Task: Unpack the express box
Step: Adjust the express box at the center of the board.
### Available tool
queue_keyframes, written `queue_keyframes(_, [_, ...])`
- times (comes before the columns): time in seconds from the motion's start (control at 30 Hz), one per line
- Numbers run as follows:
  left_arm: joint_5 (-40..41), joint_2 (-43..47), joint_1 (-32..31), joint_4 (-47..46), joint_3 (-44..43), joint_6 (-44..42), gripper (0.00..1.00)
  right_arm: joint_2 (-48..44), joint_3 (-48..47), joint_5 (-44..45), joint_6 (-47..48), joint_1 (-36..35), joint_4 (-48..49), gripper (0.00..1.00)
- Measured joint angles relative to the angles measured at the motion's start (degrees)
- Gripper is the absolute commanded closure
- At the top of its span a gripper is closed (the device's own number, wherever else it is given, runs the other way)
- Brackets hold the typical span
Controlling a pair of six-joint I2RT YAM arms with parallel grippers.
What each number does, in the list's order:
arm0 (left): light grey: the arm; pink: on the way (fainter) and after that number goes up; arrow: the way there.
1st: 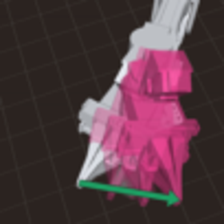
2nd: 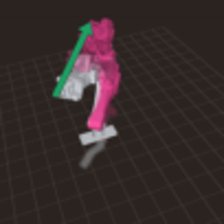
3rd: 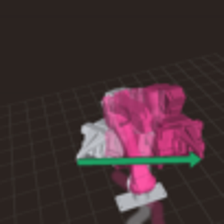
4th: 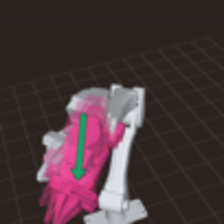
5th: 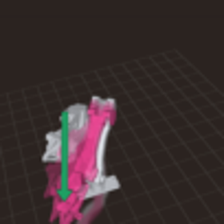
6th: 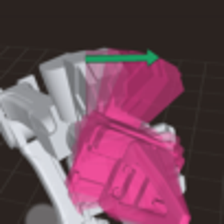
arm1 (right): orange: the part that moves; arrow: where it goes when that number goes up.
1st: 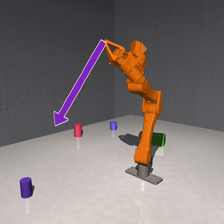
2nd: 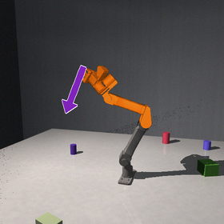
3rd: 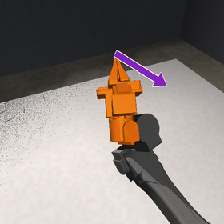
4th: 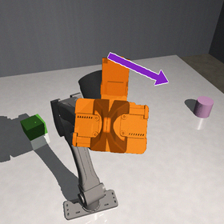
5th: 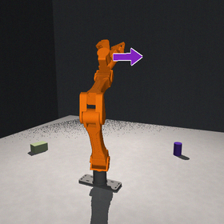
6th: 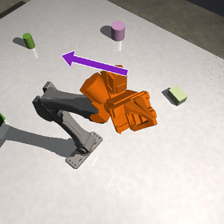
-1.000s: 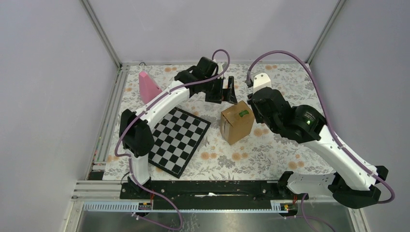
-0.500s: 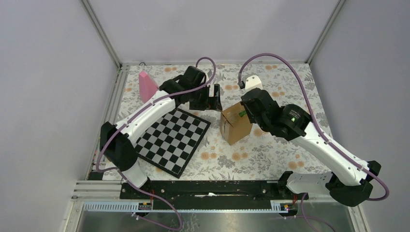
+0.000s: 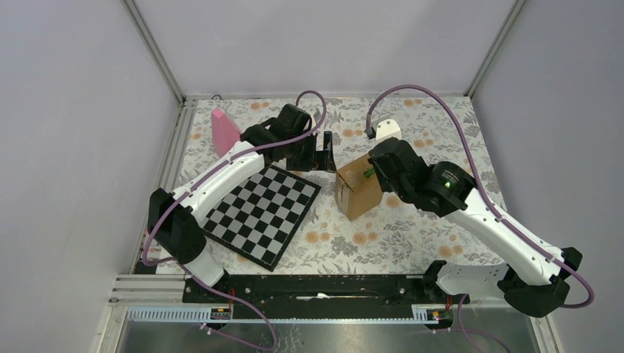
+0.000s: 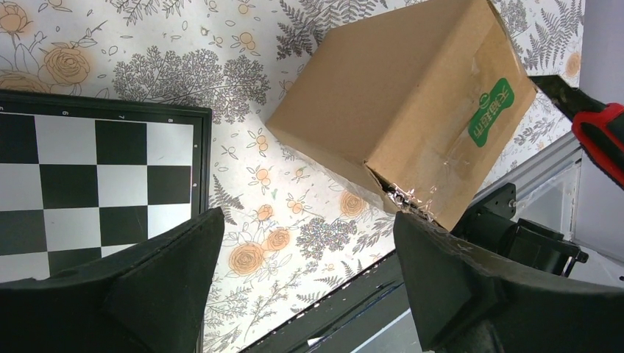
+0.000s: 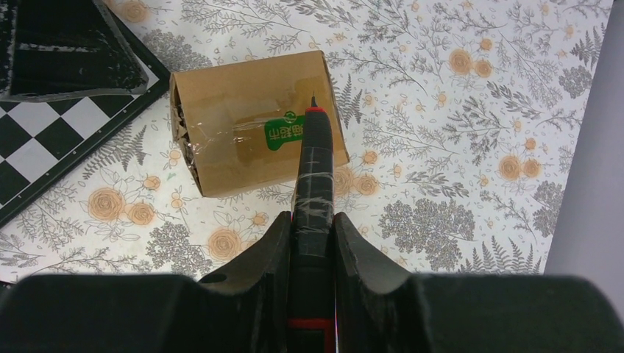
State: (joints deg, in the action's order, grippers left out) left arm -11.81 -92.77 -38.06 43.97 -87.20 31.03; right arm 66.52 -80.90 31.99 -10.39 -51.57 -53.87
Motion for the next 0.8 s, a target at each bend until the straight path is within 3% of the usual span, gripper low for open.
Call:
queue_keyframes(0.4, [-0.1, -0.9, -1.5, 0.4, -1.8, -3.8, 0.06, -0.1, 1.7, 5.1, -0.9, 6.2, 1.0, 1.0])
queue_keyframes(0.57, [4.6, -6.7, -4.9, 1.0, -13.5, -12.2, 0.01, -1.0, 5.5, 5.5, -0.9, 10.8, 4.9, 1.0])
queue_keyframes(0.8, [-0.1, -21.1, -5.0, 2.9, -34.8, -24.5, 0.01, -3.3, 10.1, 4.3, -1.5, 16.2, 8.5, 1.0])
